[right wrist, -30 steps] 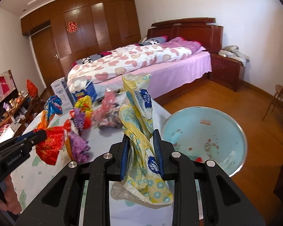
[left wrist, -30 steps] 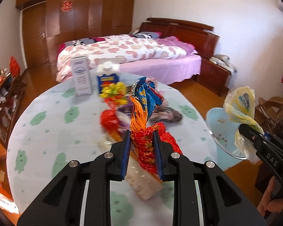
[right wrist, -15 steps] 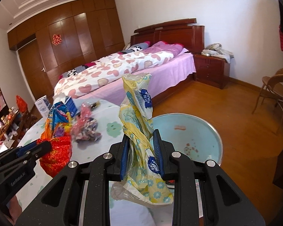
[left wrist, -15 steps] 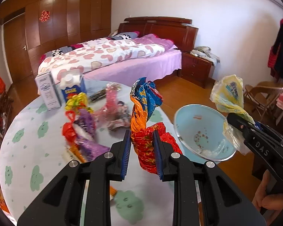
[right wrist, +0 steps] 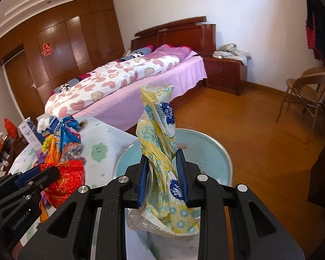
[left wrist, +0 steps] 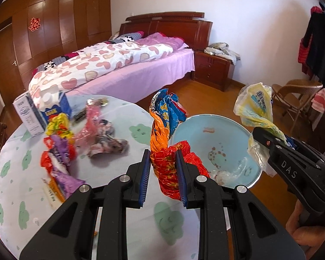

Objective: Collect trash
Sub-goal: 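Carry the snack bag and orange-red wrapper over the blue bucket and open both tools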

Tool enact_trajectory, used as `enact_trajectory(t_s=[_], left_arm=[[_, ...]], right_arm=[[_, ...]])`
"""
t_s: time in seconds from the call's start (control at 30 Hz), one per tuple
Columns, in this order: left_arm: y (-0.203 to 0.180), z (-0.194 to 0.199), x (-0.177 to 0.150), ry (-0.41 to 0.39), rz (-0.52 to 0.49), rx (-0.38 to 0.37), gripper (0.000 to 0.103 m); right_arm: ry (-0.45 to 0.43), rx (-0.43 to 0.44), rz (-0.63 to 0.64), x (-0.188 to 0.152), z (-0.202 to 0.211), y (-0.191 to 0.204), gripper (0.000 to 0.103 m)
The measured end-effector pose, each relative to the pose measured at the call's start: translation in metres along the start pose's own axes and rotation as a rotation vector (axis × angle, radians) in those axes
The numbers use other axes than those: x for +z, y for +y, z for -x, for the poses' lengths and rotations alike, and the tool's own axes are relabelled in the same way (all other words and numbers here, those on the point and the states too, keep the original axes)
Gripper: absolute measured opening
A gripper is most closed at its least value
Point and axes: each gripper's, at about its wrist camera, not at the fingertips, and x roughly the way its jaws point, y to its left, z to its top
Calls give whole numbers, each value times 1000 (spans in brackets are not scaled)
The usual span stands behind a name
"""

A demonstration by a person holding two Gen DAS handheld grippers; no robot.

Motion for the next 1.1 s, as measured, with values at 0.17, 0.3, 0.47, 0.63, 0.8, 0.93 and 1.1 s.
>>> enact_trajectory(t_s=[0.17, 0.3, 0.47, 0.63, 0.8, 0.93, 1.1], left_arm=[[-16, -24, 2, 45, -2, -18, 23], [-28, -37, 2, 66, -12, -32, 23], [-42, -55, 1, 101, -21, -50, 24], [-48, -68, -2, 139, -20, -57, 31], [-42, -69, -3, 142, -1, -43, 50], [-34, -62, -3, 128, 9, -19, 57], [-23, -47, -5, 104, 24, 18, 66]], right_arm=[[30, -35, -35, -3, -13, -17, 27], [65, -54, -55, -6, -25, -28, 27], [114, -58, -84, -11, -42, -44, 28], [169, -38, -110, -17, -58, -56, 32], [177, -18, -155, -18, -60, -61, 44], [138, -28, -171, -17, -53, -59, 49], [98, -33, -182, -13, -43, -51, 66]])
